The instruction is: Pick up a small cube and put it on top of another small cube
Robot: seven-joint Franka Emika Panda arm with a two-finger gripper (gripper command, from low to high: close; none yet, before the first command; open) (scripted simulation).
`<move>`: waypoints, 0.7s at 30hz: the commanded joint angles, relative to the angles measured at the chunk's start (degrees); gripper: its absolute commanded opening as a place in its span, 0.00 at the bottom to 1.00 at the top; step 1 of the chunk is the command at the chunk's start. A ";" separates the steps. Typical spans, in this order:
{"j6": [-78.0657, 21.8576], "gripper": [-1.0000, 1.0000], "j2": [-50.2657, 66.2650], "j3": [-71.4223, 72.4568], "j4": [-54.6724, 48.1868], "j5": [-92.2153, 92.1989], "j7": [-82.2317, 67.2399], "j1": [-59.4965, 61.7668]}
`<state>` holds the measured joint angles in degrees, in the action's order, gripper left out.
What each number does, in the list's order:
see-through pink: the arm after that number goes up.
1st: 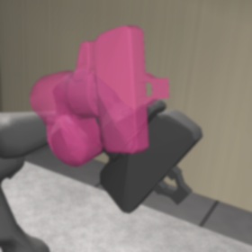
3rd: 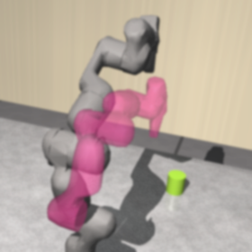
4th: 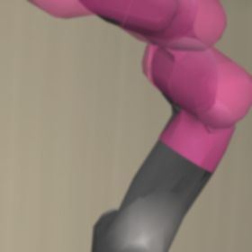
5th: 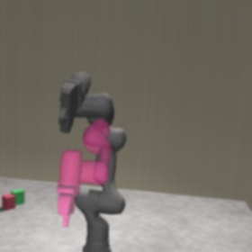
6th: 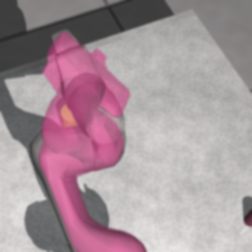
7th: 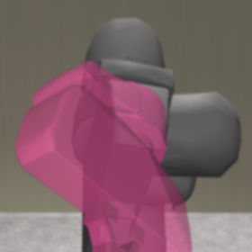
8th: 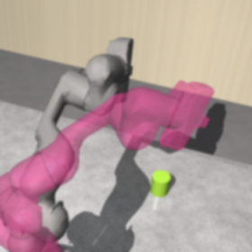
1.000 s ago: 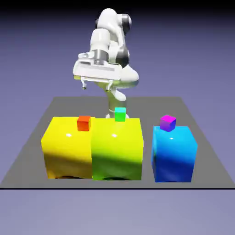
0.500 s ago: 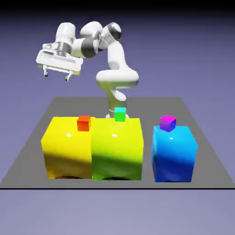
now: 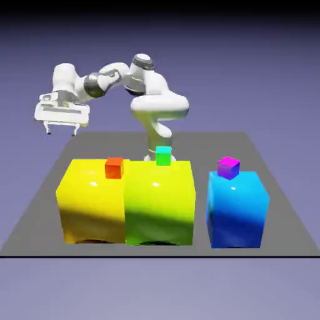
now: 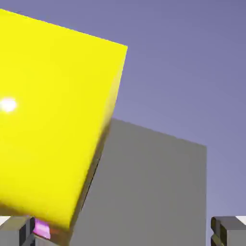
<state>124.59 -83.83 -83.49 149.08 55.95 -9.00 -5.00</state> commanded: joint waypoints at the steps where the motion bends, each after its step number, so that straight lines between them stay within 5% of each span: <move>1: -1.23 0.50 -1.27 -2.08 -0.30 1.39 -1.28 -0.11; 12: -14.26 0.50 -14.77 -24.09 -3.44 16.15 -14.85 -1.24; 18: -8.90 0.50 -17.02 -33.20 -5.15 25.01 -13.61 -4.77; 19: -8.90 0.00 -17.02 -33.20 -5.15 25.01 -13.61 -4.77; 21: -10.12 0.00 -16.51 -31.13 -4.76 23.00 -13.89 -3.97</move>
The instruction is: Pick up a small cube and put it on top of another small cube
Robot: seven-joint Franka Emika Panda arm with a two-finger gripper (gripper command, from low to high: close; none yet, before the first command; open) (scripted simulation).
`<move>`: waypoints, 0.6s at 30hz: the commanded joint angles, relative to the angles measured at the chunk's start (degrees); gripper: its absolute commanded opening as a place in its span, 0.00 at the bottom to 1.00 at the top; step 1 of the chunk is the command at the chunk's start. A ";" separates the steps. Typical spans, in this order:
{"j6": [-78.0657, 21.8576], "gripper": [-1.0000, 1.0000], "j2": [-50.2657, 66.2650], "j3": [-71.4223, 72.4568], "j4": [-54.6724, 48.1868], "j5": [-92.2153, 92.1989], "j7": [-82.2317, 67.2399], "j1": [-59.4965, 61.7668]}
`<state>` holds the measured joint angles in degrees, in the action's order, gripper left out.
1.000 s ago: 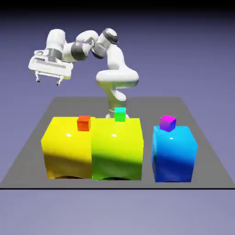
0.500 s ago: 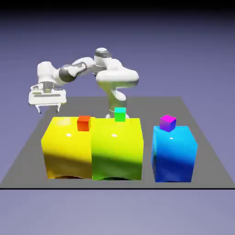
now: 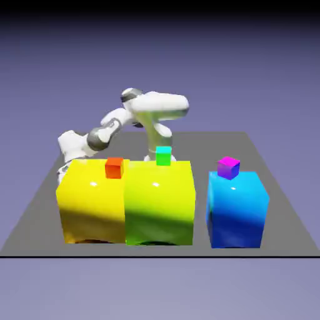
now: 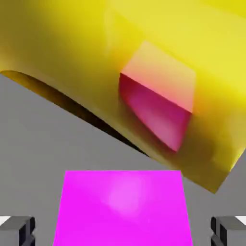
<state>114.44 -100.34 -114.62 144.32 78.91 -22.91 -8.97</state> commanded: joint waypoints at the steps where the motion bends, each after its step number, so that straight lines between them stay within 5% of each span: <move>1: -1.19 0.00 0.51 2.08 0.39 -1.98 -0.27 0.80; 18: 8.36 0.00 26.02 35.27 5.64 -43.21 -1.05 -0.96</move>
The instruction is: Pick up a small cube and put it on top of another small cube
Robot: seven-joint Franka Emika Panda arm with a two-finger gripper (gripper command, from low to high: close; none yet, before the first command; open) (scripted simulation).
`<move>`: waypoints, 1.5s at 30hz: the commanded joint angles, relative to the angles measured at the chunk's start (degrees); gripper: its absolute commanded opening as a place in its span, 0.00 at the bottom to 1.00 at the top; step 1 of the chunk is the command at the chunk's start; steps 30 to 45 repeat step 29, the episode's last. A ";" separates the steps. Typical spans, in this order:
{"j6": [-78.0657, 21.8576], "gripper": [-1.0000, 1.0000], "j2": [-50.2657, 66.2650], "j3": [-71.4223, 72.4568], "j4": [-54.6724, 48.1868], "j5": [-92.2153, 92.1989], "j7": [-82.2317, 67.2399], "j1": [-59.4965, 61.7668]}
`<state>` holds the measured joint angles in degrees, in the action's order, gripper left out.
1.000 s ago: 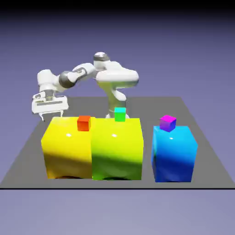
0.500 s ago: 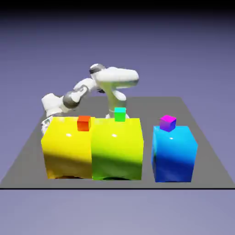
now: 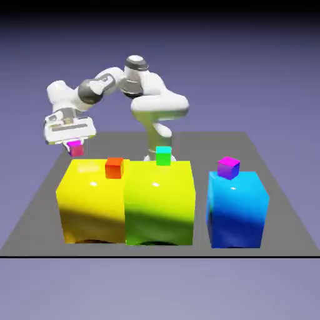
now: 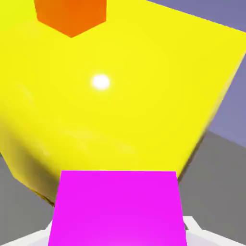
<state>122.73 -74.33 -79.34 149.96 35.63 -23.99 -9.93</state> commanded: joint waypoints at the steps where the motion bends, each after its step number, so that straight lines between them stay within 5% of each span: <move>1: 0.92 0.00 1.66 1.93 0.30 -2.42 0.03 -0.25; 15: 12.86 0.00 24.92 28.99 4.44 -37.30 -0.07 -3.78; 22: 25.55 0.00 31.68 22.69 8.20 -40.62 -3.34 -12.93; 23: 25.55 1.00 31.68 22.69 8.21 -40.62 -3.34 -12.93; 29: 13.23 1.00 25.65 29.83 4.57 -38.39 -0.07 -3.89; 45: 13.23 1.00 25.65 29.83 4.57 -38.39 -0.07 -3.89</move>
